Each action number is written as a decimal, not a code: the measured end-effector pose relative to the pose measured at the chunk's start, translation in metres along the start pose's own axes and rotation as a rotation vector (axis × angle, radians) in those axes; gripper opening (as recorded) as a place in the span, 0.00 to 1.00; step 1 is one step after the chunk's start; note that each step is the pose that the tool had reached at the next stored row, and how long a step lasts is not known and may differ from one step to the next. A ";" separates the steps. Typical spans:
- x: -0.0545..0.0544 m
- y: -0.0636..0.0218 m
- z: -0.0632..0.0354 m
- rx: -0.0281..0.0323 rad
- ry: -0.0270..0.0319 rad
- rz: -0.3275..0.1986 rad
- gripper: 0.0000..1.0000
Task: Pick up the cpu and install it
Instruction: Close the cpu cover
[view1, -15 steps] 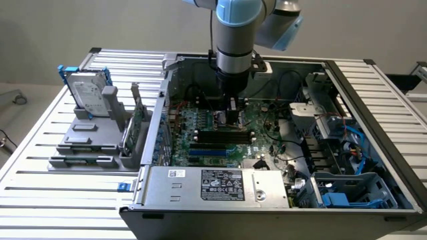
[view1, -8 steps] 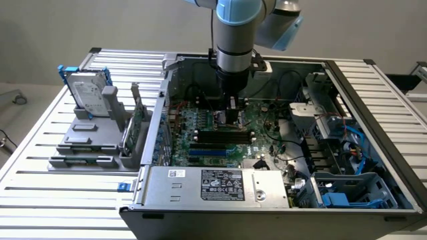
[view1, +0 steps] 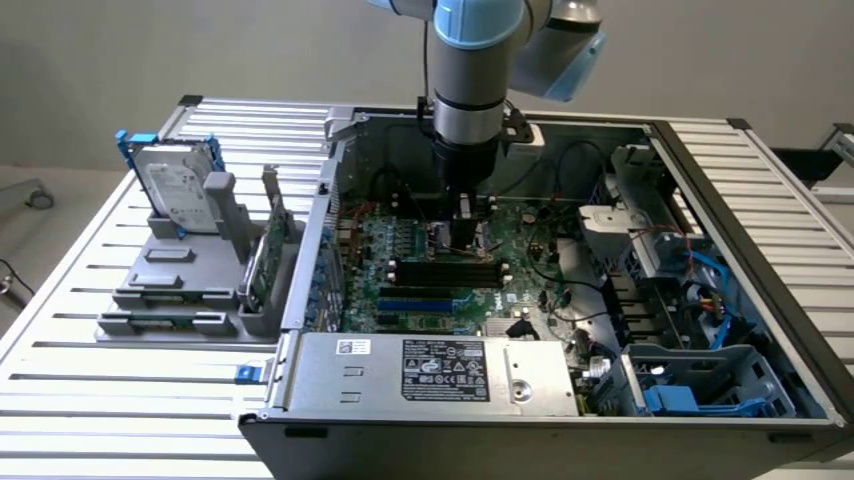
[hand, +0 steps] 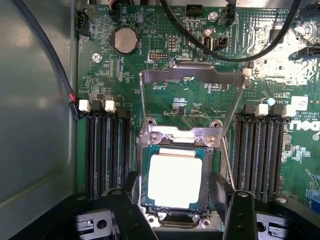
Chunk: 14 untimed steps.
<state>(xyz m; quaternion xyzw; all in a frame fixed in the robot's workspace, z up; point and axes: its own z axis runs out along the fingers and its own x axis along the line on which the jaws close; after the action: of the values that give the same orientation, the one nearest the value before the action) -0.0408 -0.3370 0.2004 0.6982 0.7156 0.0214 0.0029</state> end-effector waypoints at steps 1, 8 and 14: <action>0.000 0.0002 0.0003 0.0003 -0.0035 0.000 0.68; 0.003 0.0021 0.0029 0.0010 -0.0134 0.007 0.68; 0.005 0.0025 0.0052 0.0042 -0.0251 0.014 0.68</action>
<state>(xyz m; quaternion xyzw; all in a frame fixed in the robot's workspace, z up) -0.0383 -0.3315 0.1954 0.7035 0.7105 0.0111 0.0103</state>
